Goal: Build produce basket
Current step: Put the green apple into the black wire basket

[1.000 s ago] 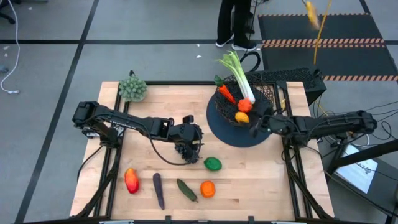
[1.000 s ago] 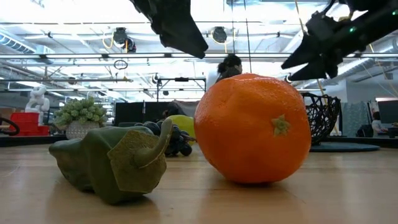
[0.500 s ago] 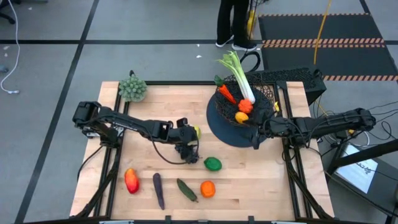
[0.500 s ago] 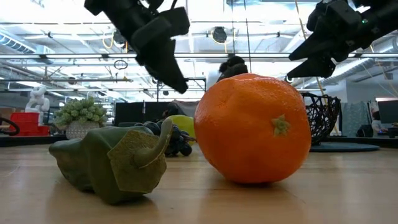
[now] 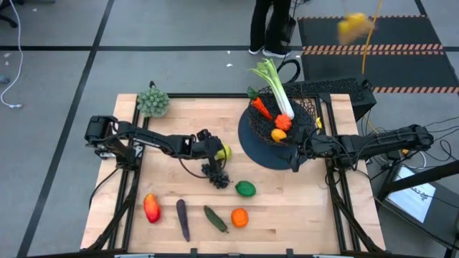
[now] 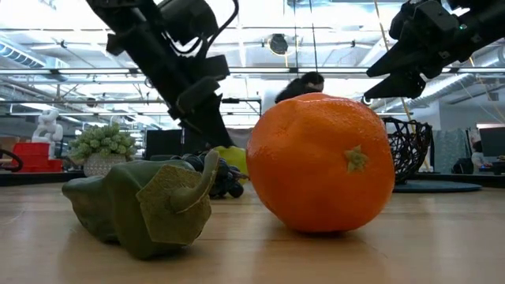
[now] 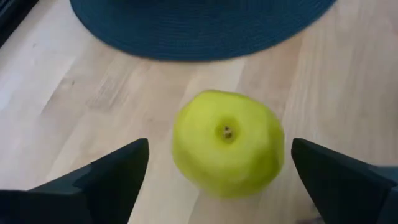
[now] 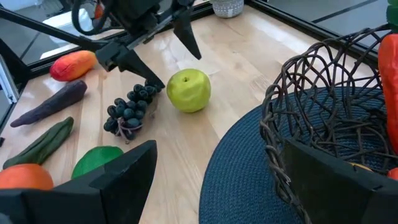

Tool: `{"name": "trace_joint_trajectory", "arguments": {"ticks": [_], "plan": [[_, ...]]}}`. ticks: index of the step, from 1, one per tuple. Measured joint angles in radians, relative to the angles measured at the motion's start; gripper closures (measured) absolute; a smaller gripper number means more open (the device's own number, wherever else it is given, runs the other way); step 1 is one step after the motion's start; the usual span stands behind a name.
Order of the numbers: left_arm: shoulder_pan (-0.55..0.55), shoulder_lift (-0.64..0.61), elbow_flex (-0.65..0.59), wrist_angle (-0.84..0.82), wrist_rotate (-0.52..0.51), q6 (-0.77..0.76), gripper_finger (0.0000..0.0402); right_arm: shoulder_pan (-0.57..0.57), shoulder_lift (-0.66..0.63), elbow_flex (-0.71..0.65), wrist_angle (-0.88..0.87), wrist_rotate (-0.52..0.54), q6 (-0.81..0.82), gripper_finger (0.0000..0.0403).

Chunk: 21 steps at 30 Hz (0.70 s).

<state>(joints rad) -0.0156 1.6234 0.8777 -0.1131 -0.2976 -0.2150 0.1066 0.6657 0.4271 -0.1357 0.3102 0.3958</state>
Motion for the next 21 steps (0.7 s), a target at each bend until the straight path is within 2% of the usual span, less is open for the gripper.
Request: {"name": "trace_joint_trajectory", "arguments": {"ticks": [6,15,21], "plan": [[0.025,0.0,-0.042,0.065,0.033,0.021,0.0034,0.0,0.0,0.0,0.004,0.001,0.0,0.0064],[0.051,0.02,-0.084,0.137,0.063,0.02,0.0039,0.0,0.0,0.0,0.005,0.001,0.0,0.0064],[0.052,0.045,-0.086,0.233,0.097,0.063,0.0066,0.0,0.0,-0.001,0.021,0.002,0.0,0.0064]]}}
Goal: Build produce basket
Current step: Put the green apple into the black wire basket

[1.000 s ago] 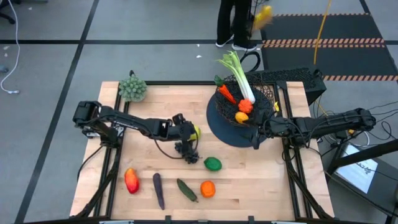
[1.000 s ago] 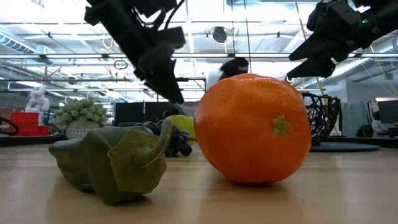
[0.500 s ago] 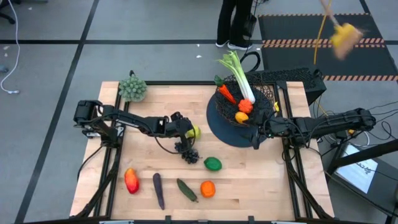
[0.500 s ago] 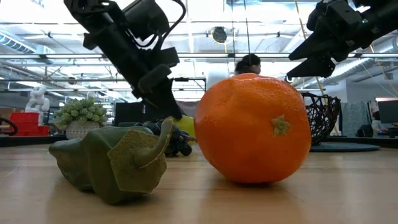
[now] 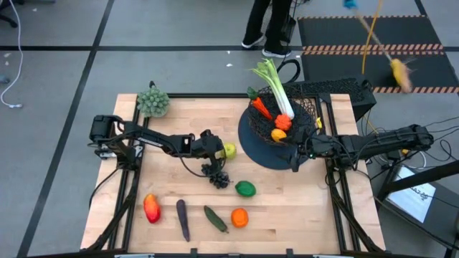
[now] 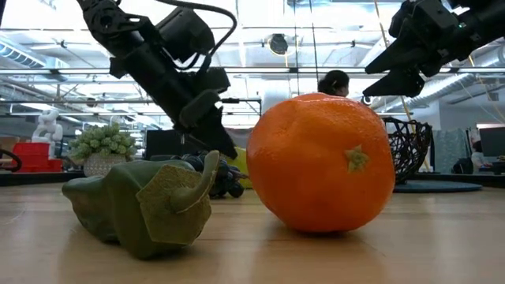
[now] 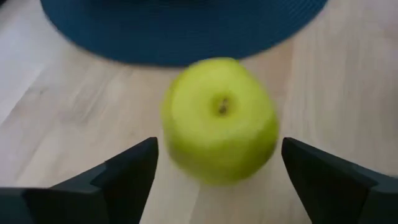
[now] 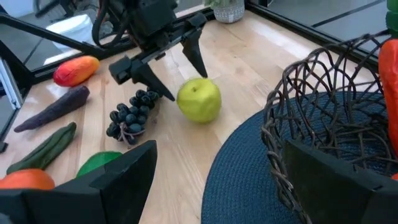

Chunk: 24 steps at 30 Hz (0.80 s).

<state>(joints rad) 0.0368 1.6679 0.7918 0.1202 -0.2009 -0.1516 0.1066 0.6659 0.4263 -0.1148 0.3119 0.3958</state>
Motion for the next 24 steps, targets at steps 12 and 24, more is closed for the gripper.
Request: {"name": "trace_joint_trajectory", "arguments": {"ticks": [12,24], "plan": [[0.0,0.008,0.002,0.055,-0.004,0.02,0.0153,0.0,0.0,0.0,0.014,0.0,-0.001,0.0064],[-0.026,0.034,0.002,0.066,-0.028,0.006,0.0035,0.0,0.0,0.0,0.029,0.0,-0.007,0.0064]]}}
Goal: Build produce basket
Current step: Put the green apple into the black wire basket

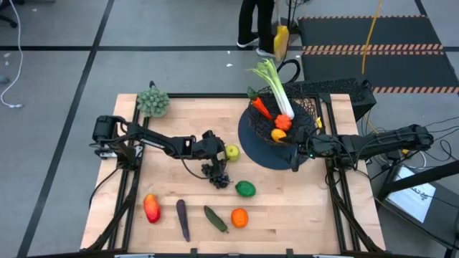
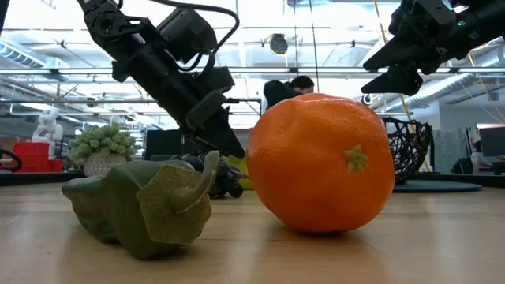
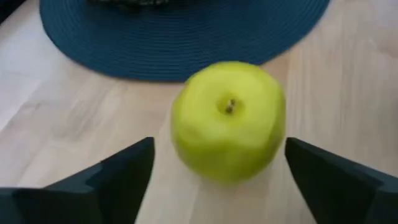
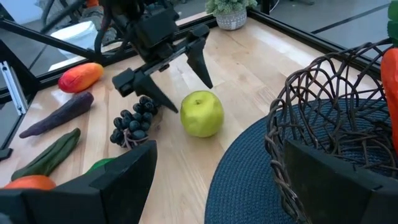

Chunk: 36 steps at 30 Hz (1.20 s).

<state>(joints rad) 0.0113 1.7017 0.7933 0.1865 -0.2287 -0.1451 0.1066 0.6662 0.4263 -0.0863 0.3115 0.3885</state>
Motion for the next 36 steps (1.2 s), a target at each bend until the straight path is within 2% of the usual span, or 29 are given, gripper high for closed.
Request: {"name": "trace_joint_trajectory", "arguments": {"ticks": [2,5,13,21,24,31,36], "plan": [[-0.005,0.022,0.001,0.037,-0.006,-0.007,0.0013,0.0,0.0,0.0,0.0,0.0,0.0,0.0064],[-0.007,0.059,0.0,0.069,-0.024,0.005,0.0007,0.0,0.0,0.0,0.0,0.0,0.0,0.0064],[0.012,0.128,0.001,0.214,-0.024,0.035,0.0027,0.0,0.003,0.0,0.004,0.0,-0.006,0.0064],[0.034,0.131,0.002,0.223,0.011,0.038,0.0078,0.0,0.004,0.0,0.005,0.0,-0.008,0.0064],[0.029,0.116,0.007,0.228,0.019,0.038,0.0082,0.0,0.004,0.0,0.006,-0.001,-0.008,0.0064],[0.018,0.066,0.13,0.201,0.02,0.09,0.0072,0.0,-0.003,0.0,0.012,-0.017,-0.013,0.0064],[0.027,0.066,0.314,0.08,0.019,0.159,0.0082,0.006,-0.044,0.002,0.03,-0.027,-0.013,0.0064]]}}
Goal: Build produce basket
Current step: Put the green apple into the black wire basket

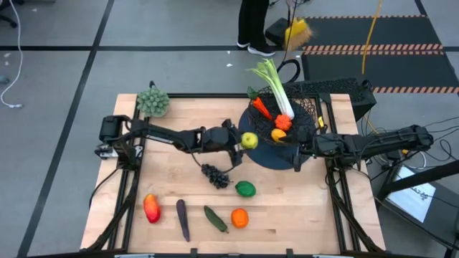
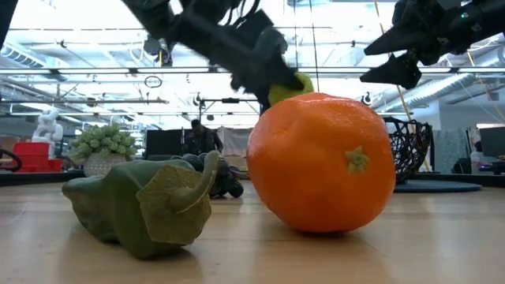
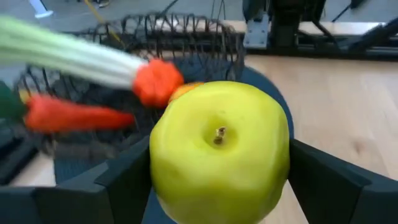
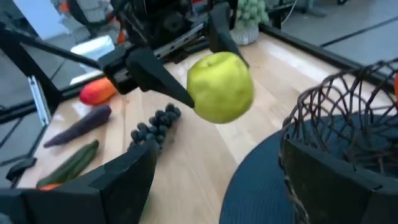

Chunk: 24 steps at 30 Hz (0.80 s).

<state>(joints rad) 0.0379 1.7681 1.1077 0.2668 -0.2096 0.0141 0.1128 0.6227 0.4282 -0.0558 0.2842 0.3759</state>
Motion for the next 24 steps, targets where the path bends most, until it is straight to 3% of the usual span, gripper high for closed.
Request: {"name": "trace_joint_trajectory", "arguments": {"ticks": [8,11,18,24], "plan": [[0.041,0.0,0.27,-0.238,0.0,0.097,0.0077,0.043,-0.049,-0.001,-0.006,0.041,-0.037,0.0064],[0.064,-0.001,0.334,-0.258,-0.001,0.127,0.0082,0.053,-0.055,-0.001,-0.008,0.05,-0.048,0.0064],[0.135,0.005,0.359,-0.248,-0.002,0.123,0.0076,0.059,-0.078,-0.001,-0.017,0.054,-0.052,0.0064],[0.159,0.081,0.36,-0.207,-0.002,0.107,0.0083,0.059,-0.098,-0.001,-0.022,0.059,-0.063,0.0064]]}}
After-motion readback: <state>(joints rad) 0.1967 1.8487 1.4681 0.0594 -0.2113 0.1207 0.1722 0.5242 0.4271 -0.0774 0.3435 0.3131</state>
